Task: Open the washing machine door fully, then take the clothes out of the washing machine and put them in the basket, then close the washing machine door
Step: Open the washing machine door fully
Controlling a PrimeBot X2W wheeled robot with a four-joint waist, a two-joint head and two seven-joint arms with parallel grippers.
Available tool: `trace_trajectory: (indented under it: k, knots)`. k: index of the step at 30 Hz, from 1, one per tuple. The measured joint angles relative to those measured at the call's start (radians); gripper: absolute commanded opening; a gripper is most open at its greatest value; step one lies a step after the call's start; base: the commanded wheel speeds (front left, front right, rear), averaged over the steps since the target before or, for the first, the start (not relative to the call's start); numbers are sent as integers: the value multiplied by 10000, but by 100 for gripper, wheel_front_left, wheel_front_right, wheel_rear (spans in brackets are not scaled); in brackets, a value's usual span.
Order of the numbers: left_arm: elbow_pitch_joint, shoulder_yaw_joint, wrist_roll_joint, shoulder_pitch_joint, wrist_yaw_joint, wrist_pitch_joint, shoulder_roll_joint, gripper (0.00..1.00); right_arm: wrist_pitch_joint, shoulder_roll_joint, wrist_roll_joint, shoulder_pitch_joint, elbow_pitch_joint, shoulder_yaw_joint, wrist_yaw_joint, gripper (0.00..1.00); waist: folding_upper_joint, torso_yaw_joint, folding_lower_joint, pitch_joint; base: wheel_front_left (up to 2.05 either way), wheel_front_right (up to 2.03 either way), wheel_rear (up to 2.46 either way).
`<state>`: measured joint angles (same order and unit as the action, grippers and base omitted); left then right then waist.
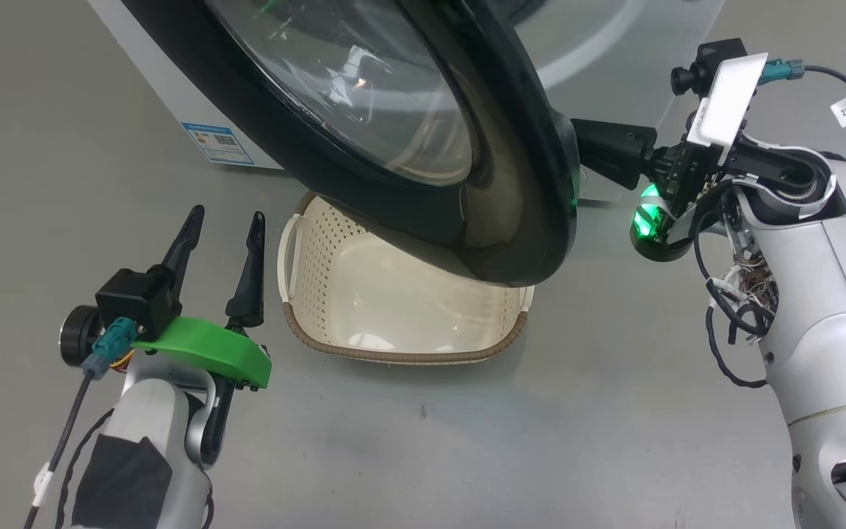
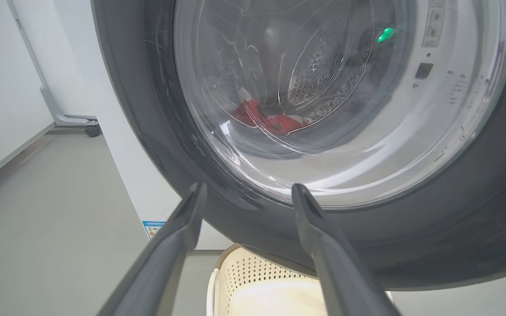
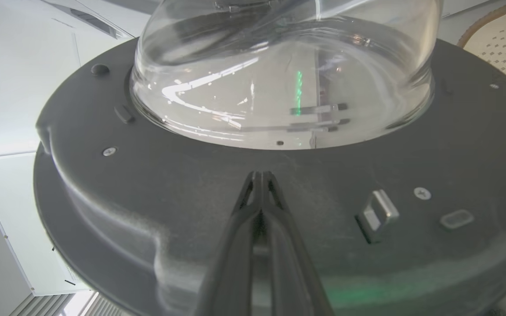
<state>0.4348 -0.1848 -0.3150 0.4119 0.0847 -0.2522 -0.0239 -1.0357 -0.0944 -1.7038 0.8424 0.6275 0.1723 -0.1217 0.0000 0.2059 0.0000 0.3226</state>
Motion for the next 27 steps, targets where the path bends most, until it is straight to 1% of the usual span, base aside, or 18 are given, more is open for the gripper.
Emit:
trace_trajectory:
  k: [11,18,27]
  knots:
    - [132,150,0,-383,-2,0,-2,100,-259,90,-123,-805,-767,295,-2,0,0,221,0,-405,0,0,0]
    - [274,132,0,-495,-2,0,-2,100,-535,132,-209,-1408,-1164,571,-2,0,0,528,0,-624,0,0,0]
    - [418,-63,-6,-692,-2,0,-2,100,-591,209,-297,-2159,-1511,917,-2,0,0,1027,0,-903,0,0,0]
